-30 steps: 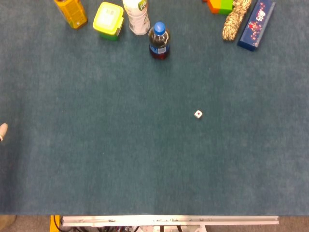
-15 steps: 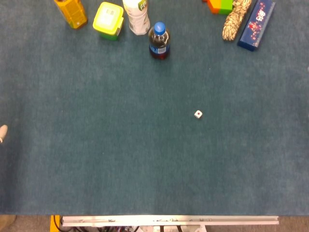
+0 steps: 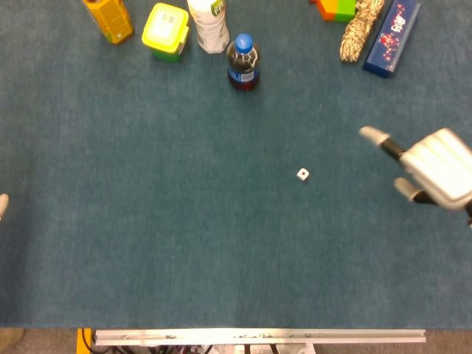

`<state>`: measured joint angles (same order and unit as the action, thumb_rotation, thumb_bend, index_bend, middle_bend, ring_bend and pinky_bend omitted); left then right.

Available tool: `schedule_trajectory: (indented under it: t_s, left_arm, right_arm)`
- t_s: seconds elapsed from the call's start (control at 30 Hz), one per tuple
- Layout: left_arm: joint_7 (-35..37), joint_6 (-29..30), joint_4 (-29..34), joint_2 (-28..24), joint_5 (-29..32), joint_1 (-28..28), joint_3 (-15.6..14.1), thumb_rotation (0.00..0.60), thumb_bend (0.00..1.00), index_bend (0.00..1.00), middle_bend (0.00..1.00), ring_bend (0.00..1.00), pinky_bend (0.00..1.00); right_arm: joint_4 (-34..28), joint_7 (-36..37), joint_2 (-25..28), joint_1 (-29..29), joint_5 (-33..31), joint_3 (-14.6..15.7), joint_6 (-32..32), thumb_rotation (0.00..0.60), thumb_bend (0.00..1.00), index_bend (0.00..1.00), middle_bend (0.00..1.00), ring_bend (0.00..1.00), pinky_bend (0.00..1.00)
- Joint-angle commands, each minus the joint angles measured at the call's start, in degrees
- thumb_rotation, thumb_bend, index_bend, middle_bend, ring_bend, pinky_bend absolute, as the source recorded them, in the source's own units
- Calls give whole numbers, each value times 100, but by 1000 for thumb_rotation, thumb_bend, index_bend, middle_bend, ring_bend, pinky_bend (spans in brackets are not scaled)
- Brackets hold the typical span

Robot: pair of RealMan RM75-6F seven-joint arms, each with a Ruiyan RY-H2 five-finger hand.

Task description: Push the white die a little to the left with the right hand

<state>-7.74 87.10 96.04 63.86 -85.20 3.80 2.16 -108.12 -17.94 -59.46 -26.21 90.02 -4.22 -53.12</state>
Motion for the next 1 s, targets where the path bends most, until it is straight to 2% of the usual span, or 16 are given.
schedule_trajectory:
  t_s: [0.03, 0.17, 0.37, 0.77, 1.0]
  left_arm:
    - [-7, -2, 3, -2, -10, -3, -7, 600, 220, 25, 44, 69, 35]
    - [-30, -16, 35, -11, -40, 0, -23, 600, 220, 25, 44, 69, 35]
    - [-82, -50, 68, -20, -49, 2, -45, 600, 220, 26, 44, 69, 35]
    - [-164, -110, 168, -58, 3, -8, -65, 600, 219, 25, 44, 69, 35]
    - [-180, -119, 169, -55, 26, -19, -69, 600, 220, 25, 44, 69, 35]
  right_arm:
    - [-241, -470, -124, -452, -588, -38, 694, 600, 348, 29, 1000, 1000, 1000]
    - [-365, -1152, -218, -794, -1268, -12, 1161, 600, 348, 29, 1000, 1000, 1000]
    - [-487, -1914, -408, -1240, -2258, 140, 1447, 600, 348, 29, 1000, 1000, 1000]
    - [-489, -2728, -742, -2139, -3819, 652, 1502, 600, 348, 29, 1000, 1000, 1000]
    - [-411, -3047, -1047, -2622, -4522, 979, 1280, 600, 348, 29, 1000, 1000, 1000]
